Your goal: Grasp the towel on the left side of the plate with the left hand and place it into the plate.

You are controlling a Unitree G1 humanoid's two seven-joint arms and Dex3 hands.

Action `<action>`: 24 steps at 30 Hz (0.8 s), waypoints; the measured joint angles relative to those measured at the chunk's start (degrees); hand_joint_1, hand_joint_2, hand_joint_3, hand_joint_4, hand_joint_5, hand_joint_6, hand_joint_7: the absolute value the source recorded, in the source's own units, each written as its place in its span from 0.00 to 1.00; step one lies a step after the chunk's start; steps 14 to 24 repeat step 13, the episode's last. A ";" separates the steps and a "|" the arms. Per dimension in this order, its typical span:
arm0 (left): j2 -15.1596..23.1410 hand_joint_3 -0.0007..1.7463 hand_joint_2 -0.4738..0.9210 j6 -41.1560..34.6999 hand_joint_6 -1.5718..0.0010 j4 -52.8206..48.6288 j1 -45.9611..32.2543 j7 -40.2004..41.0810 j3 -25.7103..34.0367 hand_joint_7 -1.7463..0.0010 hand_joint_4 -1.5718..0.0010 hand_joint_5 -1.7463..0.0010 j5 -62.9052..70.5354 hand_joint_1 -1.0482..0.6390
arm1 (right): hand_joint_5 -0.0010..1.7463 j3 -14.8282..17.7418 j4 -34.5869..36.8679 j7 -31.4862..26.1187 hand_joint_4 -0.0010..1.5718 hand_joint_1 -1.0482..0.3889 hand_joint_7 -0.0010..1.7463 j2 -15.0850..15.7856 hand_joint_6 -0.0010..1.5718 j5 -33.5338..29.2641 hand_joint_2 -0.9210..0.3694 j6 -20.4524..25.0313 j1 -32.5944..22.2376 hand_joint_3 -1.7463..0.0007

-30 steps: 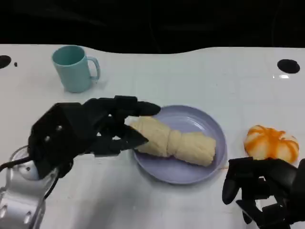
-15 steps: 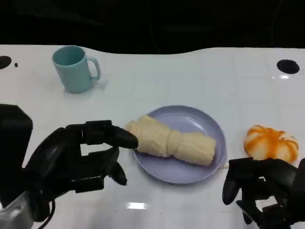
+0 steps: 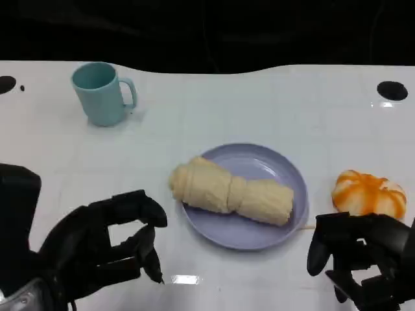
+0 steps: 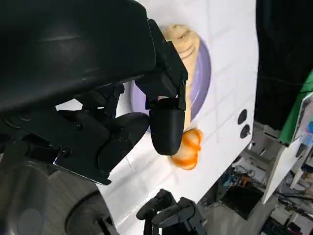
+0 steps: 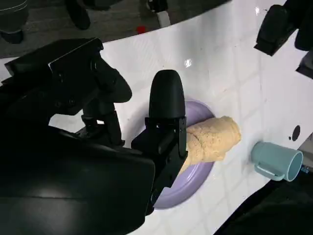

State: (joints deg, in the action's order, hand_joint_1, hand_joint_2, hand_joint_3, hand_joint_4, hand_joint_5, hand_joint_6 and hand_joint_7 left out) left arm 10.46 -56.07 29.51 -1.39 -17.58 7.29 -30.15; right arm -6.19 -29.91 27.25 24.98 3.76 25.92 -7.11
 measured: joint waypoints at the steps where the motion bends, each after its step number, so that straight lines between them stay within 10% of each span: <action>1: 0.37 0.57 0.87 0.13 0.56 -0.66 0.02 -0.18 -0.47 0.09 0.51 0.00 0.02 0.55 | 0.96 0.01 0.12 0.07 0.44 0.78 0.82 0.02 0.43 -0.04 0.25 -0.35 -0.06 0.39; 24: 1.29 0.60 0.84 1.34 0.53 -4.16 0.85 -0.98 -2.08 0.12 0.50 0.00 -0.62 0.56 | 0.97 0.03 1.29 0.37 0.44 0.79 0.82 0.05 0.43 -0.20 0.25 -2.07 -0.18 0.38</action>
